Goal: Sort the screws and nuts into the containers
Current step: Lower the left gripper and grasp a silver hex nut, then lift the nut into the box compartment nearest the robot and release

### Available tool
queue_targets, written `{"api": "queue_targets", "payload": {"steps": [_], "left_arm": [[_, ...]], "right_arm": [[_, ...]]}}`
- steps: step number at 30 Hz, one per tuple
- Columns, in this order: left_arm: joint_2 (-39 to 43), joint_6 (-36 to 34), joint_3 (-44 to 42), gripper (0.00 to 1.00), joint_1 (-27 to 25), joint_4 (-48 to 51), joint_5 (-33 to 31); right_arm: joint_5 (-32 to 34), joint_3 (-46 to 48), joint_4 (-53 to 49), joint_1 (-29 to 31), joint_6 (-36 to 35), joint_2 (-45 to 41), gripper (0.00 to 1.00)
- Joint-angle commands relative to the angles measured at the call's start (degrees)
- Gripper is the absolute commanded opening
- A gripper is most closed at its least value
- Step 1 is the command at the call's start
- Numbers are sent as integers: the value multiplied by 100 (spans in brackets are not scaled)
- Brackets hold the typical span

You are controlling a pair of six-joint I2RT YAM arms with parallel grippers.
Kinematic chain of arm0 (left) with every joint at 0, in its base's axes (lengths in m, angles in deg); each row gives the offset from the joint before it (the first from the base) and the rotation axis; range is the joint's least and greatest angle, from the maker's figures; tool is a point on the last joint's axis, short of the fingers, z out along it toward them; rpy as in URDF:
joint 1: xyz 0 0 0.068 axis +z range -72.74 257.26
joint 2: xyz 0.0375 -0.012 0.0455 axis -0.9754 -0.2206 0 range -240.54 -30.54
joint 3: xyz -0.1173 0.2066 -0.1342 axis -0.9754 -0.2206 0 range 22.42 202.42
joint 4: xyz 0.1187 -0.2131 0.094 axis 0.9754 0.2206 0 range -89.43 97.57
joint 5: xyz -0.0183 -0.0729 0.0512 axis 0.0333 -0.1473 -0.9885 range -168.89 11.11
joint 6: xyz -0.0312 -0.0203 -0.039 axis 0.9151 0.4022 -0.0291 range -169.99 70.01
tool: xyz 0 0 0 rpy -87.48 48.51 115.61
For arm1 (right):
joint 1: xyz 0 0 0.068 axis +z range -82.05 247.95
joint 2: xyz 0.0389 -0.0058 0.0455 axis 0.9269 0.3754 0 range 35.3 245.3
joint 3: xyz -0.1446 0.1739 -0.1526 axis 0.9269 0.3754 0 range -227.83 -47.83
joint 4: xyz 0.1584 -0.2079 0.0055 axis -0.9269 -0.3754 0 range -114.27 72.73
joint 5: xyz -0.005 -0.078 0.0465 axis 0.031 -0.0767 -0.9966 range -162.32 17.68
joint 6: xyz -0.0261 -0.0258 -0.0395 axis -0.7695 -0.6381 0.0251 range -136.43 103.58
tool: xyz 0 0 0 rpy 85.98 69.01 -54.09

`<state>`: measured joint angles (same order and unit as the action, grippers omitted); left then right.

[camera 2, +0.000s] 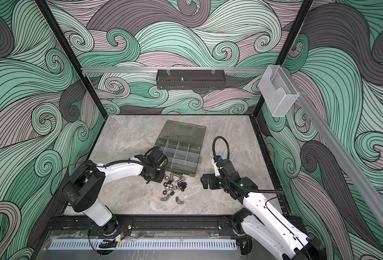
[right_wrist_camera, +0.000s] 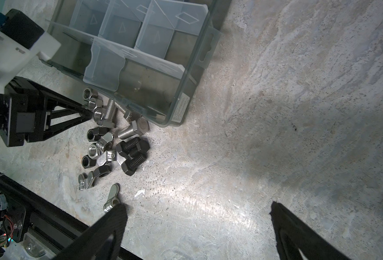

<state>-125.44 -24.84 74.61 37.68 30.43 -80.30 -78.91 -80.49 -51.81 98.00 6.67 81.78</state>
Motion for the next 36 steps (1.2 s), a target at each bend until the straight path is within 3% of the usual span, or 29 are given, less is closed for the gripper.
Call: {"api": "queue_targets", "payload": {"steps": [1,8,20,26,36], "left_arm": [[-166,-137,142,36,-42,173,-201],[-171,-142,77,23,-75,116,-202],[625,92,8,22,-139,407,-127],[1009,-14,581,22,-125,775,-333],[-58,-537,1819,23,137,902,-511]], "right_arm": [[44,84,-83,32,85,-95,99],[62,115,-128,36,111,-195,99],[112,144,-183,32,139,-294,99],[133,135,-169,29,134,-295,99],[184,155,-176,32,166,-299,99]]}}
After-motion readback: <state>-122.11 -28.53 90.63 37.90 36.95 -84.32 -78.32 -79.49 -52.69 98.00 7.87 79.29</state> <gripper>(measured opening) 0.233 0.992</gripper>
